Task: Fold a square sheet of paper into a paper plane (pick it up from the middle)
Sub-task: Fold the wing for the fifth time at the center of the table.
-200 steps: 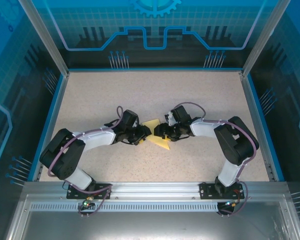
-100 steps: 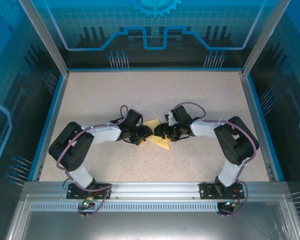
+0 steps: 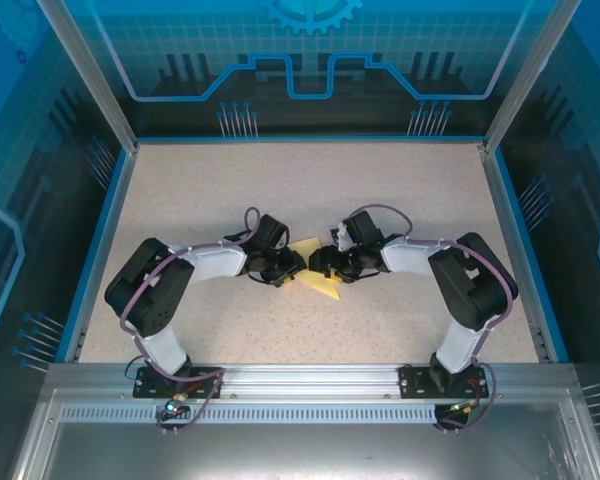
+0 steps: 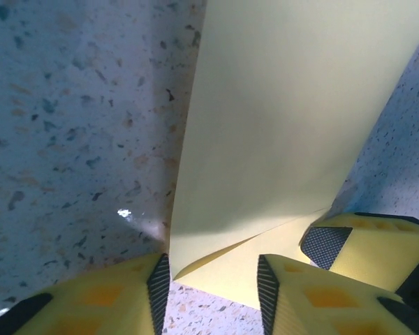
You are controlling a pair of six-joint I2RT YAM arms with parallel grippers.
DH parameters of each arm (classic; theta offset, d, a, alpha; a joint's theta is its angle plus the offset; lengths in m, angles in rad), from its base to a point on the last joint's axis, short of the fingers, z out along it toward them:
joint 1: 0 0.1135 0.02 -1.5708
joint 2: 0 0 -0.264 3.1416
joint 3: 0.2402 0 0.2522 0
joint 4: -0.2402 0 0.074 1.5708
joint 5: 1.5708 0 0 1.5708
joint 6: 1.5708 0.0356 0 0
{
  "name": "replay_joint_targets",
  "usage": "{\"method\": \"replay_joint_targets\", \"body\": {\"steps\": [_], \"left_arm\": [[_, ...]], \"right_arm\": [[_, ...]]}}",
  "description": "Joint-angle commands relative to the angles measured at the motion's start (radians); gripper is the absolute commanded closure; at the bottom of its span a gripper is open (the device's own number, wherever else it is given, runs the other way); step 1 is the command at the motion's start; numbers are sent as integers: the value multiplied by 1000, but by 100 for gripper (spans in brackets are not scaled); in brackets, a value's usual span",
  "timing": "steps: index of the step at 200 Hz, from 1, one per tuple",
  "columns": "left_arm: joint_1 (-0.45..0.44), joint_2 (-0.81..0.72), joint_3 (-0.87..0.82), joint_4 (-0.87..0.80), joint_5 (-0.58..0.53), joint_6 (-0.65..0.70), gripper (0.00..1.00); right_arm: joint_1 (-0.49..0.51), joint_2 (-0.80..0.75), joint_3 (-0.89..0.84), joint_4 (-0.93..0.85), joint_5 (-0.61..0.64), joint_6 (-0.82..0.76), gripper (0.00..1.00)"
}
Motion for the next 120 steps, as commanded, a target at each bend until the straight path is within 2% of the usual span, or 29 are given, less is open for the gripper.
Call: {"method": "replay_joint_targets", "body": {"steps": [1, 99, 120], "left_arm": [[-11, 0, 16, 15, -1, 13, 62], [-11, -22, -25, 101, -7, 3, 72], [-11, -34, -39, 103, -5, 9, 78]], "right_arm": [[-4, 60, -54, -105, 54, -23, 32], [-10, 55, -56, -113, 65, -73, 36], [-11, 36, -53, -89, 55, -116, 36]]}}
